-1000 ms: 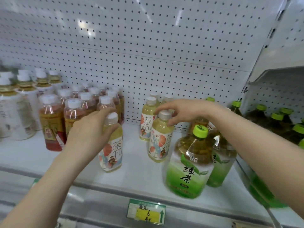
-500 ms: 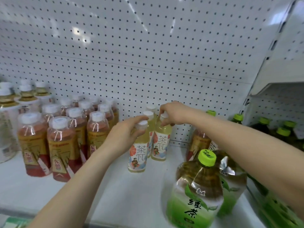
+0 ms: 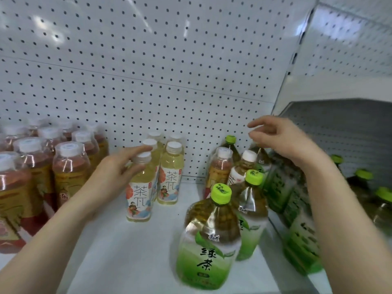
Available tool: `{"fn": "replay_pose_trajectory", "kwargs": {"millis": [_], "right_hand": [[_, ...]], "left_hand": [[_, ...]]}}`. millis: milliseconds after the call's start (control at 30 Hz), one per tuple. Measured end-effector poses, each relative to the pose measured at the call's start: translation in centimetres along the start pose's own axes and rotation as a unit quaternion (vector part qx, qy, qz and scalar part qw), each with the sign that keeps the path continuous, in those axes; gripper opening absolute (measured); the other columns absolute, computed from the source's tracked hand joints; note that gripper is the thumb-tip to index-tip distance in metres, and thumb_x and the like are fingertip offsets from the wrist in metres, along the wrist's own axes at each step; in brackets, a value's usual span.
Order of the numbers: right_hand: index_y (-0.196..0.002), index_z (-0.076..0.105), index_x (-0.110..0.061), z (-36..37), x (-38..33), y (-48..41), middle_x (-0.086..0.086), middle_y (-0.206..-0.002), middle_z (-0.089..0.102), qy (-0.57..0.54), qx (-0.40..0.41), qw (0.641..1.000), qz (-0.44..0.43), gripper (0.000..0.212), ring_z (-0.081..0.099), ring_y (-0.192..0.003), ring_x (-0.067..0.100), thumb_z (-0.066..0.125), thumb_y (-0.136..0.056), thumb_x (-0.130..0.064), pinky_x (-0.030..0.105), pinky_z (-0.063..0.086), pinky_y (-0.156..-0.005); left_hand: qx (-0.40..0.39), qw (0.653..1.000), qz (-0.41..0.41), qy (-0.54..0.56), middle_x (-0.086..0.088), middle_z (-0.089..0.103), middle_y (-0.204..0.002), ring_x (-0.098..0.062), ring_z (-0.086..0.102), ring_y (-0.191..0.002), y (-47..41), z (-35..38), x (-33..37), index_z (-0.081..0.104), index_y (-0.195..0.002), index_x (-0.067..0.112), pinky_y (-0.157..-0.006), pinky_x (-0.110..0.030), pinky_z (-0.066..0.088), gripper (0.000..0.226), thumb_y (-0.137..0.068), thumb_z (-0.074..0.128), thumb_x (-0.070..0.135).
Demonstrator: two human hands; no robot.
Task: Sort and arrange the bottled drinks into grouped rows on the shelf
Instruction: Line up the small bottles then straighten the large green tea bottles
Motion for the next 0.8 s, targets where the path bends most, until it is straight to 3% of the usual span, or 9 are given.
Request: {"fn": "replay_pose_trajectory", "kwargs": {"millis": [67, 167, 267, 333, 400, 500, 600, 700, 800], "right_hand": [[-0.115, 0.065, -0.031, 0.3, 2.2, 1.2, -0.005, -0.108, 0.07, 0.037, -0.004, 0.998, 0.048, 0.027, 0.068, -0.092, 0.011, 0.068, -0.09, -0.041, 0.037, 0.057, -0.084], [-0.117, 0.066, -0.029, 2.1, 3.3, 2.1, -0.006, -0.111, 0.069, 0.009, -0.095, 0.992, 0.082, 0.037, 0.068, -0.095, 0.011, 0.066, -0.087, -0.05, 0.028, 0.059, -0.075], [-0.109, 0.069, -0.026, 3.2, 2.8, 2.2, -0.005, -0.105, 0.069, -0.022, -0.118, 0.991, 0.067, 0.032, 0.07, -0.093, 0.017, 0.077, -0.082, -0.041, 0.031, 0.062, -0.071], [-0.099, 0.07, -0.027, 3.4, 2.8, 1.9, -0.004, -0.096, 0.071, -0.001, -0.099, 0.994, 0.054, 0.023, 0.071, -0.09, 0.022, 0.081, -0.08, -0.033, 0.04, 0.062, -0.076], [-0.096, 0.069, -0.027, 3.6, 3.0, 1.8, -0.004, -0.093, 0.072, 0.012, -0.086, 0.995, 0.053, 0.02, 0.072, -0.087, 0.022, 0.08, -0.081, -0.032, 0.041, 0.062, -0.077], [-0.098, 0.07, -0.026, 3.7, 2.9, 2.0, -0.003, -0.091, 0.073, 0.032, -0.066, 0.996, 0.042, 0.02, 0.071, -0.084, 0.02, 0.079, -0.082, -0.034, 0.037, 0.062, -0.072], [-0.098, 0.071, -0.026, 3.8, 2.3, 1.8, -0.004, -0.091, 0.074, 0.05, -0.061, 0.996, 0.029, 0.021, 0.071, -0.078, 0.012, 0.079, -0.081, -0.037, 0.02, 0.054, -0.057], [-0.097, 0.072, -0.021, 3.9, 1.0, 0.7, 0.001, -0.093, 0.074, 0.037, -0.083, 0.996, 0.013, 0.022, 0.073, -0.085, 0.022, 0.08, -0.08, -0.032, 0.032, 0.06, -0.069], [-0.104, 0.071, -0.021, 2.5, -1.0, -0.5, -0.001, -0.095, 0.074, -0.006, -0.071, 0.997, -0.011, 0.025, 0.073, -0.087, 0.019, 0.08, -0.082, -0.026, 0.04, 0.061, -0.082]], "left_hand": [[0.007, 1.0, -0.015, -0.017, 0.009, 0.055, -0.133, -0.01, 0.052, -0.116, -0.1, 0.1, 0.2, 0.053, -0.135, 0.038, -0.09, -0.031, 0.045, 0.046, -0.094, 0.061, 0.018], [0.054, 0.993, 0.005, -0.105, -0.01, 0.051, -0.142, -0.029, 0.05, -0.127, -0.1, 0.1, 2.8, 0.057, -0.135, 0.019, -0.103, -0.045, 0.041, 0.051, -0.088, 0.067, 0.004], [0.099, 0.993, 0.057, -0.037, 0.0, 0.057, -0.134, -0.021, 0.055, -0.121, 1.4, 0.7, 6.7, 0.063, -0.129, 0.02, -0.102, -0.035, 0.042, 0.042, -0.087, 0.067, 0.014], [0.027, 0.994, 0.057, 0.085, 0.019, 0.063, -0.125, -0.004, 0.062, -0.111, 2.8, 2.3, 8.6, 0.064, -0.125, 0.031, -0.096, -0.024, 0.049, 0.039, -0.087, 0.06, 0.042], [-0.084, 0.985, 0.05, 0.141, 0.031, 0.06, -0.124, 0.006, 0.059, -0.112, 4.1, 4.6, 10.0, 0.06, -0.126, 0.045, -0.093, -0.016, 0.049, 0.046, -0.084, 0.053, 0.063], [-0.175, 0.966, 0.045, 0.184, 0.03, 0.064, -0.122, 0.005, 0.061, -0.112, 5.5, 7.4, 10.6, 0.057, -0.129, 0.047, -0.091, -0.018, 0.05, 0.051, -0.083, 0.051, 0.07], [-0.153, 0.955, -0.001, 0.254, 0.023, 0.068, -0.119, 0.0, 0.064, -0.111, 5.5, 8.0, 9.9, 0.06, -0.125, 0.048, -0.094, -0.023, 0.051, 0.04, -0.09, 0.045, 0.062], [-0.072, 0.959, -0.048, 0.269, 0.016, 0.068, -0.122, -0.003, 0.061, -0.118, 4.2, 7.6, 8.7, 0.064, -0.124, 0.039, -0.103, -0.038, 0.049, 0.038, -0.096, 0.045, 0.056], [-0.041, 0.97, -0.058, 0.234, 0.015, 0.062, -0.131, -0.001, 0.056, -0.123, 2.2, 7.3, 8.7, 0.054, -0.132, 0.035, -0.108, -0.039, 0.045, 0.044, -0.089, 0.051, 0.046]]}}
Point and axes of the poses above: each hand's wrist, its own y-axis away from the middle knuckle, its own z-axis out of the palm, x = y × z, the point moved 5 cm from there along -y, towards the middle knuckle
